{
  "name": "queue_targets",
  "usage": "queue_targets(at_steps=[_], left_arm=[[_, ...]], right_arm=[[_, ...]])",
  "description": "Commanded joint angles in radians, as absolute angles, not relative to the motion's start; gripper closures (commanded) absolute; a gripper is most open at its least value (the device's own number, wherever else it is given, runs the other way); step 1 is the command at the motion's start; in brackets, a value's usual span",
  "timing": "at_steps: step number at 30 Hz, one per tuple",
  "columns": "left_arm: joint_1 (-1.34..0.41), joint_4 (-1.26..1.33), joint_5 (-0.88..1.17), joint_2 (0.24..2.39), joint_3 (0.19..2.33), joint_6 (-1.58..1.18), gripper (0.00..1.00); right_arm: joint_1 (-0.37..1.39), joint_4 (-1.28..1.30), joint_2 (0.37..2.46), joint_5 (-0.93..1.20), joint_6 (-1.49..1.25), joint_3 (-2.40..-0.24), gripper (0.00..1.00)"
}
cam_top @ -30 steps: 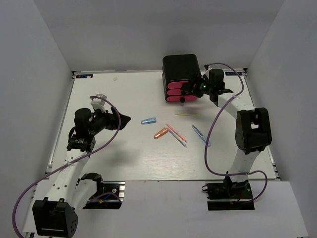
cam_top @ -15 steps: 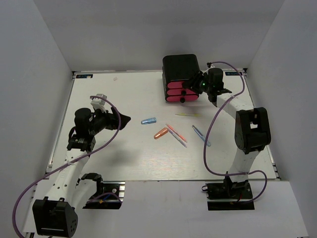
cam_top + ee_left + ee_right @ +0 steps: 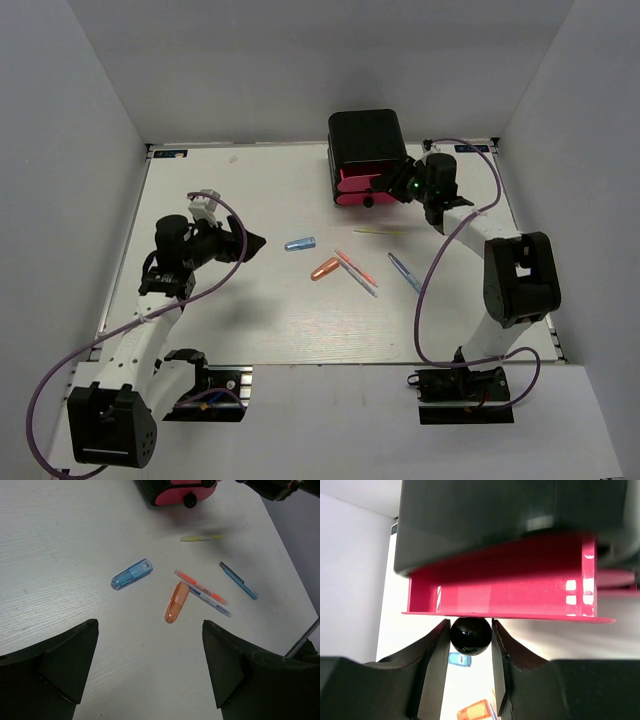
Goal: Sort the stationery into containers
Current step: Open the drawer in the storage box, then pick up the pen from the center of the board.
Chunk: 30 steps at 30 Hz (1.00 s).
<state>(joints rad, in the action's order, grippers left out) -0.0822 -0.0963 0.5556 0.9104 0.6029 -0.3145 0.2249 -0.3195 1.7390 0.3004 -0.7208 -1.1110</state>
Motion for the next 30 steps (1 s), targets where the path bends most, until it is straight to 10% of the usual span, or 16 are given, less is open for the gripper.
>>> queue_targets(at_steps=[1,6,12,30], left_arm=[[-0.083,-0.097,0.578,0.942,0.618,-0.302,0.06],[-0.083,-0.097,0.598,1.005,0.637,-0.302,0.07],[-0.092,-0.127,0.607,1.135,0.673,-0.282,0.09],[-0.178,-0.136,0.552,1.259,0.738,-0.252,0.09]], right_arm=[[0.227,-0.328,1.662,0.296,-0.703,-1.025,0.76],[0.225,-0.339,1.6,0.31,-0.7,-0.941,0.73],[0.219,-0.344,1.623,0.331,-0.675,-0.971,0.33],[0.218,-0.365,1.534,0.431,-0.595,-0.947,0.22]])
